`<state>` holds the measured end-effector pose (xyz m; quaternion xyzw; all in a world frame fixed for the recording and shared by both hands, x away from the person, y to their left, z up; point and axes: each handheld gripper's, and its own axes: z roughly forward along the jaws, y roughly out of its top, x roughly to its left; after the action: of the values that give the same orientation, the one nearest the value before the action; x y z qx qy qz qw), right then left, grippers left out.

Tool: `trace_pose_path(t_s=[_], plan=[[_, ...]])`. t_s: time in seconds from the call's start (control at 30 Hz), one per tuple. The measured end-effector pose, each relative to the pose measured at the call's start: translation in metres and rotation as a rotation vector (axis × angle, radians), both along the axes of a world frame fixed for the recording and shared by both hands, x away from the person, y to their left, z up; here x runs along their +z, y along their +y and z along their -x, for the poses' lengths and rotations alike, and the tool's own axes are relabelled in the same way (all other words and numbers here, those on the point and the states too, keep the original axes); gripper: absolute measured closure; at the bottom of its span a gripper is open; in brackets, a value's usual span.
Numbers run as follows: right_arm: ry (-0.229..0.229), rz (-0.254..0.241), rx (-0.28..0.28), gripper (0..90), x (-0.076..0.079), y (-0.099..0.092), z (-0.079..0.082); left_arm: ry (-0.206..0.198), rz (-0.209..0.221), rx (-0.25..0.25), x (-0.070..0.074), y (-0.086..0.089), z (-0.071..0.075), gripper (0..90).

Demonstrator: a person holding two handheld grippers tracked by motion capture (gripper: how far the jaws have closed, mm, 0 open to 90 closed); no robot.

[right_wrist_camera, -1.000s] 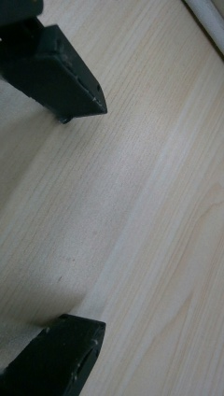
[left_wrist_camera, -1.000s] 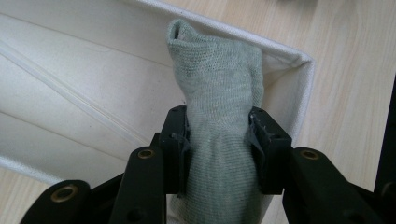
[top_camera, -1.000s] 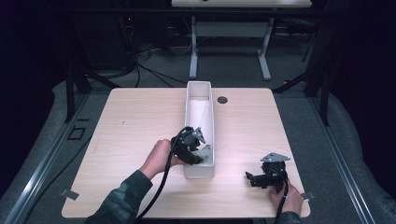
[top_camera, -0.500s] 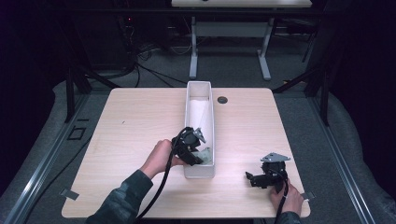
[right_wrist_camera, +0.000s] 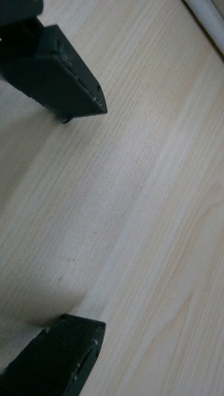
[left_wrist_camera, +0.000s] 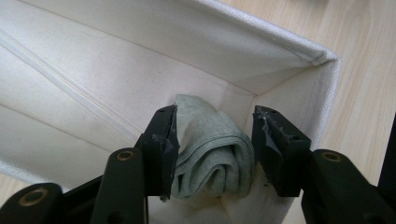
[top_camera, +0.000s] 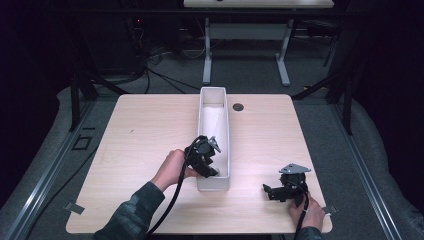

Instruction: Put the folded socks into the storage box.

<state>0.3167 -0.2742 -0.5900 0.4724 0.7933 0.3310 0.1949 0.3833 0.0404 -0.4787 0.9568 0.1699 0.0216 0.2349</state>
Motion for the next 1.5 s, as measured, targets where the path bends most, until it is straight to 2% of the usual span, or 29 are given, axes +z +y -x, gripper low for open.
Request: trace_pose_path(t_s=[0.37,0.8,1.2,1.5], plan=[[0.0,0.0,0.0,0.0,0.0,0.0,0.0,-0.038,0.056,0.049,0.015,0.011,0.001,35.0],[0.0,0.0,0.0,0.0,0.0,0.0,0.0,-0.08,0.082,0.065,0.031,0.022,0.009,19.8],[0.0,0.0,0.0,0.0,0.0,0.0,0.0,-0.122,0.109,0.082,0.045,0.044,0.023,15.6],[0.0,0.0,0.0,0.0,0.0,0.0,0.0,-0.154,0.128,0.118,0.048,0.064,0.032,13.9]])
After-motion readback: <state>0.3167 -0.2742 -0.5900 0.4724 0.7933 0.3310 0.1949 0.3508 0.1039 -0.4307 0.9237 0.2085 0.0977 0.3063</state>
